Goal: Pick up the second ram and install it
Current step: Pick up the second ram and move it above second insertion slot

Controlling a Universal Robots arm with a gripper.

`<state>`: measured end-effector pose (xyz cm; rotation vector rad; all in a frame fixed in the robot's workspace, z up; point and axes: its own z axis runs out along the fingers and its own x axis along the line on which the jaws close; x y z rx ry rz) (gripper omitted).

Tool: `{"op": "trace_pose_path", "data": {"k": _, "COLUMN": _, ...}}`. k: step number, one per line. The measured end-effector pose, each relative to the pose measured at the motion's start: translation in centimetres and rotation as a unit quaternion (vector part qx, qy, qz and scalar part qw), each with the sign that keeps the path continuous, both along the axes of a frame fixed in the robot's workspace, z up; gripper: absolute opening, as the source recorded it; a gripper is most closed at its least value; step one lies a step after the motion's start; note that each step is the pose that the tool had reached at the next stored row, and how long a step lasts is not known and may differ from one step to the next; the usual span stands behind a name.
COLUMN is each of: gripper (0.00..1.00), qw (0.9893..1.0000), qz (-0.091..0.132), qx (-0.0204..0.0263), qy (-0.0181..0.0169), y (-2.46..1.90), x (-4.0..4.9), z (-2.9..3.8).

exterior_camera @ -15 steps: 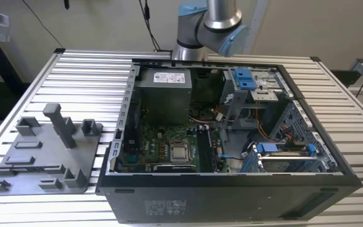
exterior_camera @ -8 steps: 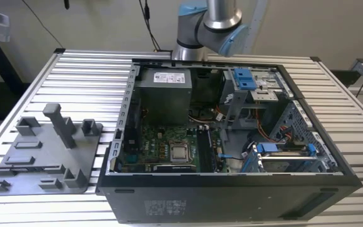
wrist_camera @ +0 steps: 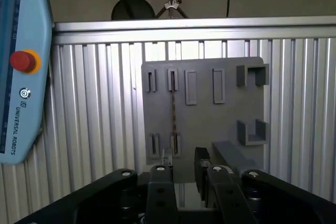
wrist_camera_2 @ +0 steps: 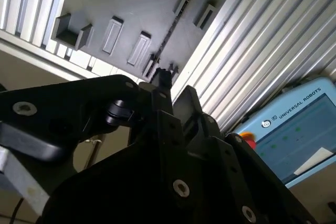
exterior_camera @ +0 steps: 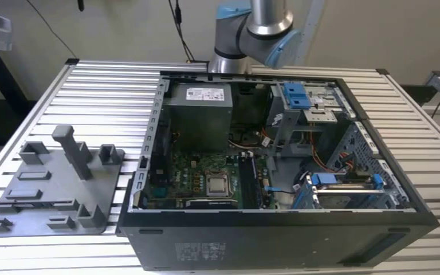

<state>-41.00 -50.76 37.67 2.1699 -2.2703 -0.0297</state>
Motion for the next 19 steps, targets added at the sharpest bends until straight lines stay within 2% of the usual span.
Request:
{"op": "trace_pose_path", "data": {"k": 1, "gripper": 0.36, "qw": 1.0, "qz": 0.0, "qx": 0.0, "qy": 0.0, "y": 0.0, "x": 0.0, "z": 0.0}}
{"op": "trace_pose_path", "data": {"k": 2, "gripper": 0.36, "qw": 1.0, "qz": 0.0, "qx": 0.0, "qy": 0.0, "y": 0.0, "x": 0.0, "z": 0.0}}
{"op": "trace_pose_path", "data": {"k": 3, "gripper": 0.42, "qw": 1.0, "qz": 0.0, "qx": 0.0, "qy": 0.0, "y": 0.0, "x": 0.0, "z": 0.0}}
{"op": "trace_pose_path", "data": {"k": 16, "gripper": 0.42, "qw": 1.0, "qz": 0.0, "qx": 0.0001, "qy": 0.0, "y": 0.0, "x": 0.0, "z": 0.0}}
{"op": "trace_pose_path", "data": {"k": 19, "gripper": 0.42, "qw": 1.0, "qz": 0.0, "qx": 0.0001, "qy": 0.0, "y": 0.0, "x": 0.0, "z": -0.2}}
